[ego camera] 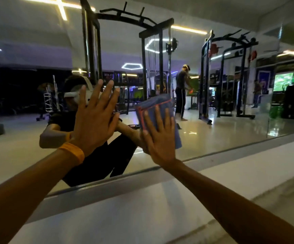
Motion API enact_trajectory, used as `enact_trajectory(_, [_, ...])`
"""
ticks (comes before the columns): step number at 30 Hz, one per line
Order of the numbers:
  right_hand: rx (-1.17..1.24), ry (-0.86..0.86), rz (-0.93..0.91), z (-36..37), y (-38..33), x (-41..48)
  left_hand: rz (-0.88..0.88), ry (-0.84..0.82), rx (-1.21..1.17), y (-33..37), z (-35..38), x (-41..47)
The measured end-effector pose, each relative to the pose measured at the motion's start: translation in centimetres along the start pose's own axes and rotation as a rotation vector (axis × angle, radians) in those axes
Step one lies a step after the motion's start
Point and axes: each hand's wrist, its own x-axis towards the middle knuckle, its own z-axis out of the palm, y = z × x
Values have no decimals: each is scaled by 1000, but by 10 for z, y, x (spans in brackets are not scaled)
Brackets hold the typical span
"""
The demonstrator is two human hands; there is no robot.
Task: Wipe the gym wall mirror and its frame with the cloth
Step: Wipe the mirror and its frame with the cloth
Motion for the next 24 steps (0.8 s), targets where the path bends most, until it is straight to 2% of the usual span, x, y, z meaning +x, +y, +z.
enact_trajectory(2, [-4,-107,-231,-1,10,-8,14,8,9,-1,0,4])
enact_trajectory(3, [-10,-95,-241,-6,23,2,22,12,9,-1,1,3])
enact_trajectory(4, [-39,-51,-170,-10,38,19,30,17,19,-2,3,0])
enact_trajectory(5, [-67,20,-15,-17,57,38,37,22,34,-3,4,-2])
enact_trajectory(7, [-34,166,444,-42,77,80,48,26,70,-3,4,-4])
enact_trajectory(8, [-13,194,606,-47,78,95,51,19,76,-3,4,-3])
enact_trajectory(9, [-20,204,667,-48,67,102,52,11,68,-3,5,-2])
enact_trajectory(10, [-40,210,610,-42,50,102,43,8,55,-3,5,-2])
enact_trajectory(13, [-43,95,118,-15,5,74,22,12,24,-1,5,0])
enact_trajectory(14, [-49,57,4,-9,2,66,26,20,25,-1,5,1])
enact_trajectory(16, [-55,22,-151,-16,15,69,27,43,11,-3,5,1])
enact_trajectory(18, [-71,41,-184,-30,54,94,30,57,-13,-6,3,5])
enact_trajectory(19, [-83,88,-86,-39,73,113,20,54,-20,-11,1,10])
enact_trajectory(22, [-65,246,487,-58,92,166,-84,53,-41,-35,-4,33])
enact_trajectory(23, [-75,261,556,-55,80,173,-99,52,-36,-40,-7,43])
enact_trajectory(24, [-88,246,491,-50,63,173,-109,49,-28,-44,-9,52])
